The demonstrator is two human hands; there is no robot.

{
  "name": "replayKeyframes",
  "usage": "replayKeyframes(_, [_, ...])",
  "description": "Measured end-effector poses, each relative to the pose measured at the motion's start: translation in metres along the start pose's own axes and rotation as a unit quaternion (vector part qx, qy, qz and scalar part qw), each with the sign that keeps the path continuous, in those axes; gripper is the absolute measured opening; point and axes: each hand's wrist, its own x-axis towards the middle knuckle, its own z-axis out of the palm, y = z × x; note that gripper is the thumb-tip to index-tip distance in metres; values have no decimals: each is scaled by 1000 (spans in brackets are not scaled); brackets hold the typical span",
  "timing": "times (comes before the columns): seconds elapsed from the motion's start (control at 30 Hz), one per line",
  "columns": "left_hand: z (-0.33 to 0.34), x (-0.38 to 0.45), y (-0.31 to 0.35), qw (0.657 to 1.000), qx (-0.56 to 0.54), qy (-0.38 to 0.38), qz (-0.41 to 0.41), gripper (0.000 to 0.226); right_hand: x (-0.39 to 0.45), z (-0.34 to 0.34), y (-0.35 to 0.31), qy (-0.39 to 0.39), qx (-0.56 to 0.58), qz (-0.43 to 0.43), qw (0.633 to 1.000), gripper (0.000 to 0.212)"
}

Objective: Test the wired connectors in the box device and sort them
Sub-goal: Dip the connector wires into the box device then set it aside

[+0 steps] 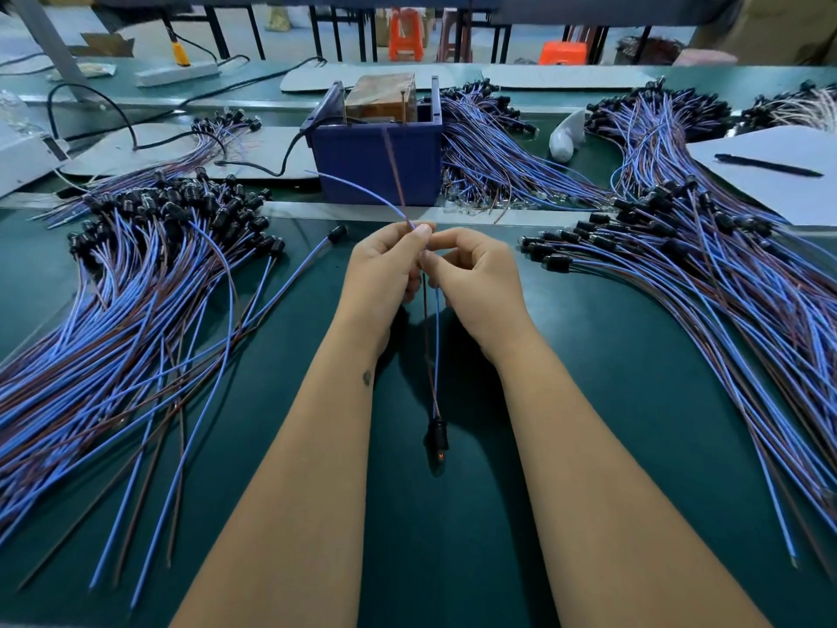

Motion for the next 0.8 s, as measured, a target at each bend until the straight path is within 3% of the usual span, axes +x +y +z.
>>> replayKeyframes(0.27, [-6, 0, 6, 995, -96, 39, -6, 22, 3, 0, 6, -17, -53, 22, 998, 7])
replayKeyframes(0.4, [-13, -2, 10, 985, -169, 10, 17, 23, 4, -1, 8, -11, -61, 41, 997, 12])
replayKeyframes(0.53, [-17, -5, 11, 973, -210, -89, 25, 23, 3, -2, 5, 44, -29, 30, 998, 12])
replayKeyframes(0.67, [-19, -9, 10, 963, -180, -202, 19, 27, 4, -6, 0, 98, 124, 37, 987, 18])
replayKeyframes(0.8, [-15, -12, 8, 961, -86, -260, 36, 30, 6, -16, -3, 101, 314, 92, 939, 31])
